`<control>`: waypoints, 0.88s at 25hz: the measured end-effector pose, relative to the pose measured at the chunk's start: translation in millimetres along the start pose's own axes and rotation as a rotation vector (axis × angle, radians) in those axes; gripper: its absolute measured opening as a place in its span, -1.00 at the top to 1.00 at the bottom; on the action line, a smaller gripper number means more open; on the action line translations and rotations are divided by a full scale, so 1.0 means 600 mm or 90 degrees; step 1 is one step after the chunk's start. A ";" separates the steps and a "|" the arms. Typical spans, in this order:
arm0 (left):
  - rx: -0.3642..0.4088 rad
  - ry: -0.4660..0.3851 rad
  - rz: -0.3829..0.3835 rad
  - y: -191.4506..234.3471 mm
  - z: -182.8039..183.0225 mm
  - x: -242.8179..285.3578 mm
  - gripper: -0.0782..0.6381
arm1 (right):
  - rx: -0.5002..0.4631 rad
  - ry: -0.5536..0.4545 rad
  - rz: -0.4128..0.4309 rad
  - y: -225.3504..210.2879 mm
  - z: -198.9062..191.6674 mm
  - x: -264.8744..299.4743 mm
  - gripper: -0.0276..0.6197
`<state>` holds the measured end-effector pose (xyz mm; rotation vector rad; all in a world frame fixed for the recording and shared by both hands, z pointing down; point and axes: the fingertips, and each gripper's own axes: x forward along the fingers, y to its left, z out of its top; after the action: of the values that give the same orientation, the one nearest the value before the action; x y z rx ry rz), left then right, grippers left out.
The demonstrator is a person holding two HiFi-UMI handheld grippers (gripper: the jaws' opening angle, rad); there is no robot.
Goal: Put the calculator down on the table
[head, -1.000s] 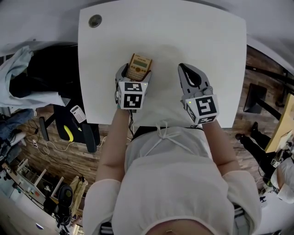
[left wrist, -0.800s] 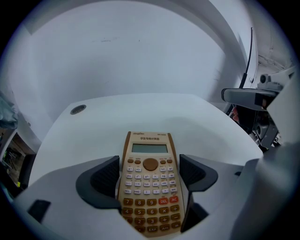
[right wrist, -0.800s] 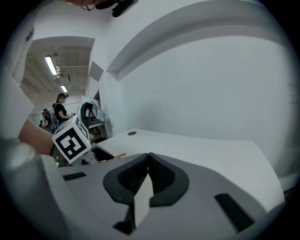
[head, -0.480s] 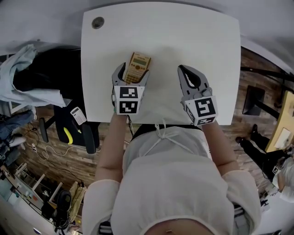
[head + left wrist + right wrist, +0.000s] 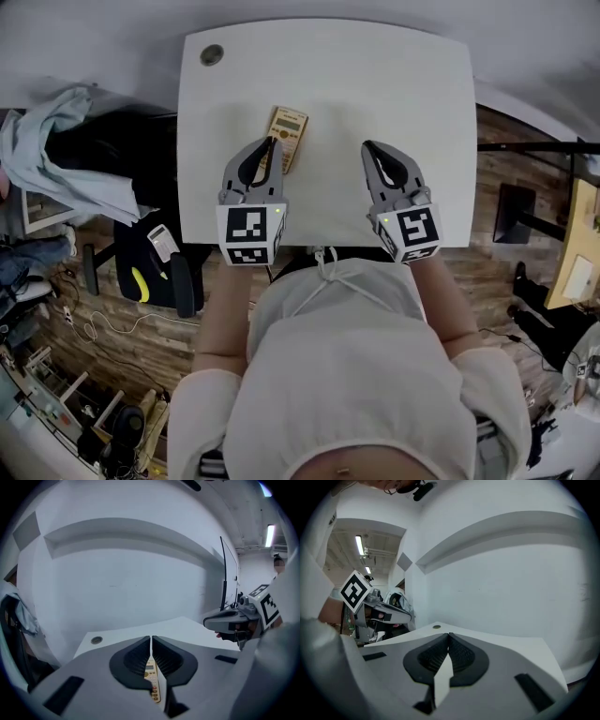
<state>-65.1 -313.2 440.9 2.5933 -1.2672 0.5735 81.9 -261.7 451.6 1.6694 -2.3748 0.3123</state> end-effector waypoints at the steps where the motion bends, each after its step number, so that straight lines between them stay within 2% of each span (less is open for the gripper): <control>1: 0.002 -0.014 -0.001 -0.002 0.009 -0.013 0.70 | -0.002 -0.007 -0.001 0.004 0.007 -0.008 0.91; 8: 0.073 -0.141 -0.023 -0.023 0.077 -0.110 0.73 | -0.037 -0.061 -0.013 0.033 0.057 -0.067 0.91; 12: 0.079 -0.193 -0.056 -0.050 0.100 -0.164 0.73 | -0.046 -0.096 -0.021 0.042 0.084 -0.111 0.91; 16: 0.084 -0.200 -0.092 -0.076 0.099 -0.201 0.73 | -0.038 -0.125 -0.029 0.048 0.105 -0.147 0.91; 22: 0.058 -0.211 -0.099 -0.078 0.094 -0.220 0.73 | -0.061 -0.134 -0.029 0.065 0.113 -0.173 0.91</control>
<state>-87.5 -209.8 333.6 2.9204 -1.1316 0.1825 75.4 -176.1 354.4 1.7877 -2.4496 0.0138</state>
